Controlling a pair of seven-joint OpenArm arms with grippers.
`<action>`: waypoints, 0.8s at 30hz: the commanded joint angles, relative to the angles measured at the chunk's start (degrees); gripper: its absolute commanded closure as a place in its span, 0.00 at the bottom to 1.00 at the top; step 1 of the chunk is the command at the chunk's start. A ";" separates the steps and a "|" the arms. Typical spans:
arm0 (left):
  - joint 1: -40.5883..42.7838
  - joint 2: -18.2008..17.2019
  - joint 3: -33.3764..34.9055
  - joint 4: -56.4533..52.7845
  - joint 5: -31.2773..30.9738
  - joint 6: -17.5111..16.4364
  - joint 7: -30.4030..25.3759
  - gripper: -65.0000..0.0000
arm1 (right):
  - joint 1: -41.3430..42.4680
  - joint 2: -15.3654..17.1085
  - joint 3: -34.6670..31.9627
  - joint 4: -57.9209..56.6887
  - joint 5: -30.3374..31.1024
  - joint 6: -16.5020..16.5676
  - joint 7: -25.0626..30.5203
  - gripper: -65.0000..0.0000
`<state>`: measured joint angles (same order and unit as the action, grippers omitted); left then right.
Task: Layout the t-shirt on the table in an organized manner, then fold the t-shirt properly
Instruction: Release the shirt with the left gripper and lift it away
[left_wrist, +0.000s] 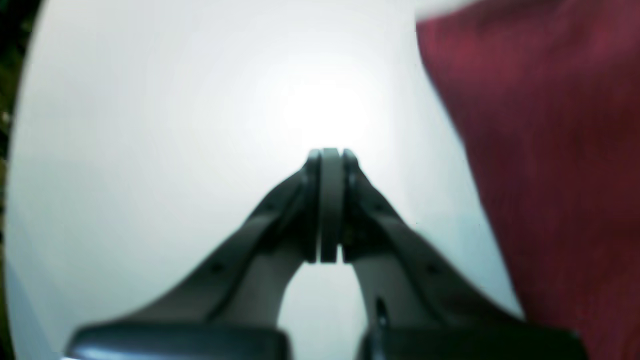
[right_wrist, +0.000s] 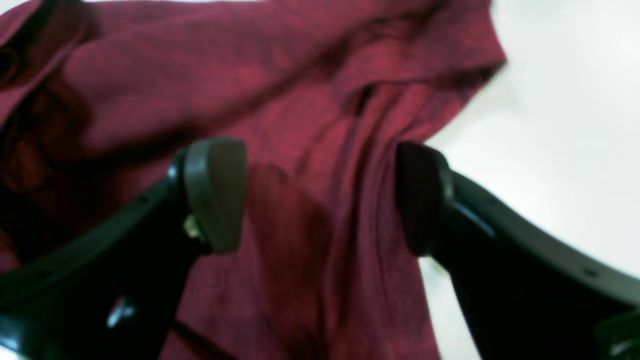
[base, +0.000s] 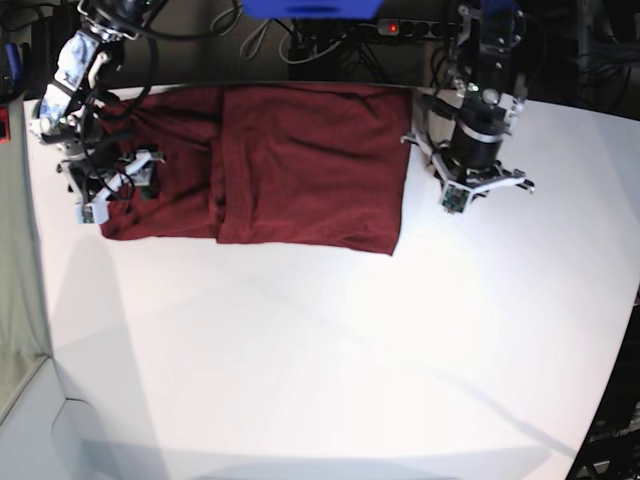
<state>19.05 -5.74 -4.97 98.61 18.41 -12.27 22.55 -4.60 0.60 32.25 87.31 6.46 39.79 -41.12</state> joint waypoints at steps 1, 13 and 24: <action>-0.37 -0.02 -0.26 0.60 -0.08 0.18 -1.40 1.00 | 0.07 0.15 -0.65 0.47 0.44 0.21 -1.03 0.33; -0.37 0.16 0.27 -1.86 -0.08 0.18 -1.40 1.00 | 0.07 -0.65 -5.30 0.38 0.44 0.21 -1.21 0.87; -0.19 0.24 0.36 -1.95 -0.35 0.18 -1.40 1.00 | -0.01 -0.21 -4.87 3.37 5.81 0.21 -0.85 1.00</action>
<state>19.05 -5.41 -4.64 95.70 18.17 -12.27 22.50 -5.17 -0.14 27.24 89.30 10.63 39.81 -43.53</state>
